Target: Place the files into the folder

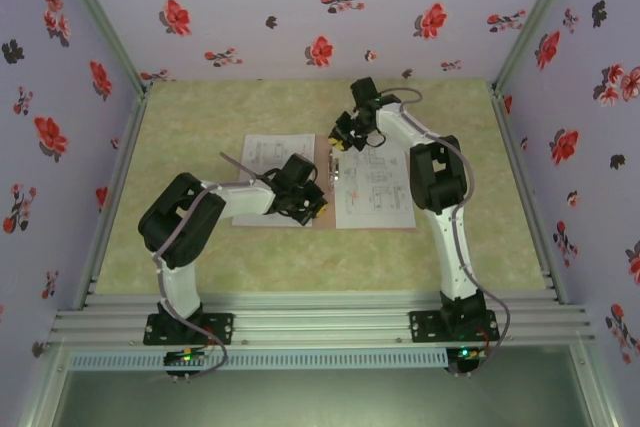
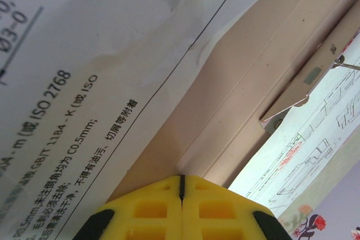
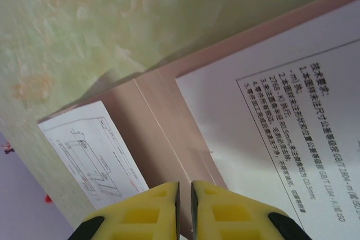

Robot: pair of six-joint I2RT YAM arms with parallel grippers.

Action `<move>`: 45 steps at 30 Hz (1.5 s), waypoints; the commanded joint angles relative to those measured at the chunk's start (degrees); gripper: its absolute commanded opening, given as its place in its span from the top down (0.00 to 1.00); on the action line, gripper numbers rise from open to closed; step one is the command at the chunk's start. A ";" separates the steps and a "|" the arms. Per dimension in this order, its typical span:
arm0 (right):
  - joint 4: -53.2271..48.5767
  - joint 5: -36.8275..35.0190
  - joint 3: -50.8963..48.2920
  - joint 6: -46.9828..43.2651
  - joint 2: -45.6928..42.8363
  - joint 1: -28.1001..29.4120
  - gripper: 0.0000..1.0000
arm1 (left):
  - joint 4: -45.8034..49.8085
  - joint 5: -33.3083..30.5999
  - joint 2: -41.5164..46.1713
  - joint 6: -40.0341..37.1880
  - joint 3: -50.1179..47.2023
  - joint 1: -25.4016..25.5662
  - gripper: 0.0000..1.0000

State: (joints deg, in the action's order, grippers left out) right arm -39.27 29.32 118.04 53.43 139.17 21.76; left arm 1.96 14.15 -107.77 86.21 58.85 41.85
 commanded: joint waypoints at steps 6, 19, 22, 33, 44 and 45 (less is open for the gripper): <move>-2.72 5.41 3.86 -3.24 2.77 0.61 0.85 | 2.97 -0.79 -2.74 -1.71 0.31 0.39 1.00; -4.19 9.80 2.88 -4.97 -0.45 0.83 0.87 | 3.05 -0.75 -2.98 -1.93 0.65 0.34 1.00; -3.27 6.46 0.69 -5.81 -2.58 0.45 0.87 | 2.97 -0.64 -3.00 -1.93 0.65 0.35 1.00; -6.93 2.58 4.90 -7.17 2.59 0.35 0.87 | 3.05 -0.71 -2.73 -2.02 0.30 0.34 1.00; -7.25 2.34 7.56 -7.27 5.27 0.41 0.86 | 3.17 -0.62 -2.90 -2.08 0.56 0.34 1.00; -6.99 2.90 7.56 -7.22 5.39 0.41 0.86 | 3.14 -0.66 -2.90 -2.10 0.64 0.34 1.00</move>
State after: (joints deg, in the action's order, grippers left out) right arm -44.69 32.32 123.76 47.51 142.98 21.87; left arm 2.13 14.22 -108.05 85.34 59.24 41.85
